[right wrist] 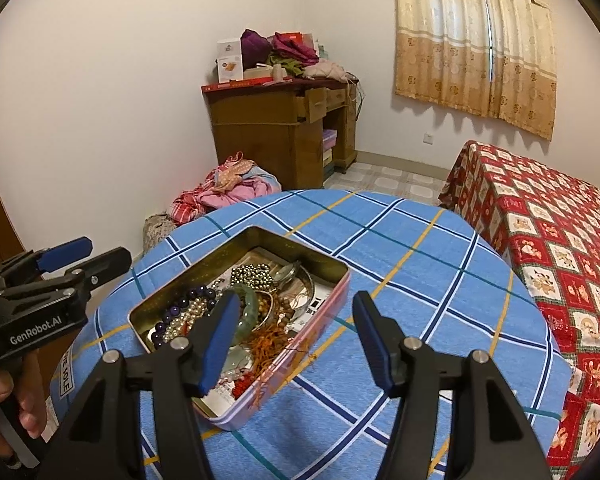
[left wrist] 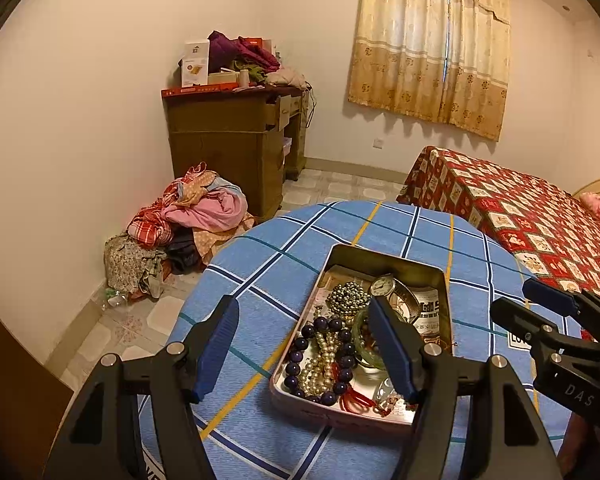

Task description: Organize jewelry

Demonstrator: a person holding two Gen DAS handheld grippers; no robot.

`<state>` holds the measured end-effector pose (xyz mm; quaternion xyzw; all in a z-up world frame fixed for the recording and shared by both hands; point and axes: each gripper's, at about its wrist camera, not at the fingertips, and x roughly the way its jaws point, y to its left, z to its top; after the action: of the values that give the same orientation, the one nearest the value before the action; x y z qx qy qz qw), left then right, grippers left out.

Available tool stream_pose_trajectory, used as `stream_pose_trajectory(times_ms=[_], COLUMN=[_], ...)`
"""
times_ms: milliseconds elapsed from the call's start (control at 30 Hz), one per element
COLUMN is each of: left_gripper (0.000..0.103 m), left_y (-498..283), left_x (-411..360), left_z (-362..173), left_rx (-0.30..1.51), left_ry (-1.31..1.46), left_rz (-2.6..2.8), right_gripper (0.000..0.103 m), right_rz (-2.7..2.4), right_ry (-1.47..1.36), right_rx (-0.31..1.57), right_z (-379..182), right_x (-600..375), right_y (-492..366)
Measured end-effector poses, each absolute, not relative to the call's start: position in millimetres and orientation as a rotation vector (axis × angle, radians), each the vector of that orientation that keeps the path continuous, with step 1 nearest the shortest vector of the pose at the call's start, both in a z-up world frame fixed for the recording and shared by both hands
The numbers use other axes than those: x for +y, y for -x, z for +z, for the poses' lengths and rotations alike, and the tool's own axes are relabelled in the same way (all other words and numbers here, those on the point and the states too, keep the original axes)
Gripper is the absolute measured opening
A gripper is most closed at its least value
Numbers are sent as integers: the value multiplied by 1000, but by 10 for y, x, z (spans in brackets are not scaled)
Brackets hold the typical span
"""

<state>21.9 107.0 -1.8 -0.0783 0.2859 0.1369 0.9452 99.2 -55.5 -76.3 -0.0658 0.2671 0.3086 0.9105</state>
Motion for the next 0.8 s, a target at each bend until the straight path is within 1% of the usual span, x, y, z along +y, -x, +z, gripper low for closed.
stream_pose_trajectory(times_ms=[233,333,800], left_gripper=[68,68,68], left_y=[-215,-210,-210], left_x=[1040,1029,1015], left_z=[4,15,28], left_rx=[576,573,582], left_ry=[149,148,144], left_rz=[271,269,281], right_gripper=[62,65,65], right_rz=[628,624,621], right_ry=[134,134,130], right_rx=[539,530,522], right_z=[-726,-701,-674], right_x=[-608,-622,-647], right_y=[-960,-944,-944])
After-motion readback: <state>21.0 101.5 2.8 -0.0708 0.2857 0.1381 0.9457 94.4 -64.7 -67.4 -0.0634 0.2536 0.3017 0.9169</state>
